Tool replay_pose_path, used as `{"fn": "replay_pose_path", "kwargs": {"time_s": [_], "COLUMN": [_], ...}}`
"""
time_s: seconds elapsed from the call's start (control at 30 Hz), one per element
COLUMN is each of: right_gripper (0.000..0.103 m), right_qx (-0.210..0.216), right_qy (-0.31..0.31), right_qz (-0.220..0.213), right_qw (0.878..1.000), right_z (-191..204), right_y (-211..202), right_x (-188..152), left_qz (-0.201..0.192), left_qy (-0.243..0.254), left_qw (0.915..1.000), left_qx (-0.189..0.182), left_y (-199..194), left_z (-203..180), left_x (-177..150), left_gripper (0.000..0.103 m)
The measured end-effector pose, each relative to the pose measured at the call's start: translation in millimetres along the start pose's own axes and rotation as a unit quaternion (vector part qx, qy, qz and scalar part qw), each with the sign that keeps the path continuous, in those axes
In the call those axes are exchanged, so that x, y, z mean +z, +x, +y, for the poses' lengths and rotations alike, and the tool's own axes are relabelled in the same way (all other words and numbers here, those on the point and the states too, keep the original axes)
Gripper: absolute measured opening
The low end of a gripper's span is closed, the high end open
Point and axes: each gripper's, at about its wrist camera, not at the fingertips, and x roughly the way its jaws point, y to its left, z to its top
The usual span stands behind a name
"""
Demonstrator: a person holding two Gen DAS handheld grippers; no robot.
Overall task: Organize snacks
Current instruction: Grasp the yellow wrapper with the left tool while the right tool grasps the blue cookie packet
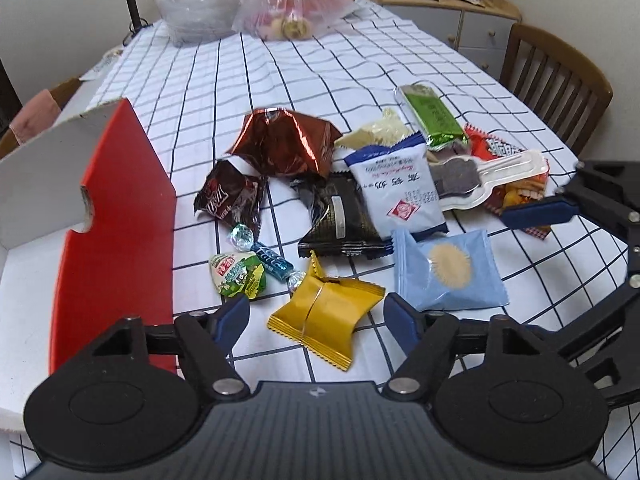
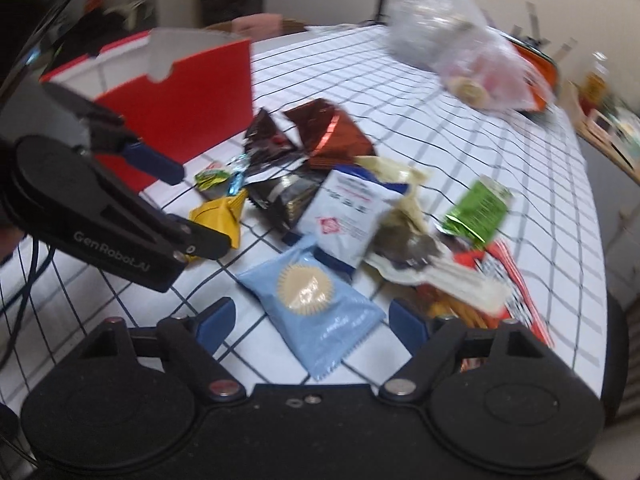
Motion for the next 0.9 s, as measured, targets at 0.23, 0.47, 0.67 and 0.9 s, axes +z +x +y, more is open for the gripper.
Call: {"fn": "replay_pose_path", "kwargs": {"time_s": [0.23,0.47,0.67,0.9], "right_gripper": [0.074,0.073,0.061,0.05], "right_qx": [0.039,0.05,0.056,0.049], "right_qy": [-0.03,-0.029,-0.027,0.002], "right_qz": [0.017,0.017,0.02,0.009], "right_qw": [0.999,0.998,0.998,0.999], "right_z": [-5.2,-12.3,-7.2,-2.3], "right_y": [16.7,24.6,19.8,16.2], "right_x": [4.1,5.7,1.0,-2.2], "left_qz": [0.015,0.03,0.035,0.031], "left_qy": [0.012,0.009,-0.003,-0.015], "left_qw": [0.9996,0.9992,0.9991,0.9993], "left_qx": [-0.019,-0.027,-0.023,-0.012], "left_y": [11.8,18.7,17.2,15.7], "left_z": [3.5,5.8,5.7,4.4], "left_x": [7.6,9.8,5.6,3.7], "left_gripper": [0.07,0.064,0.053,0.045]}}
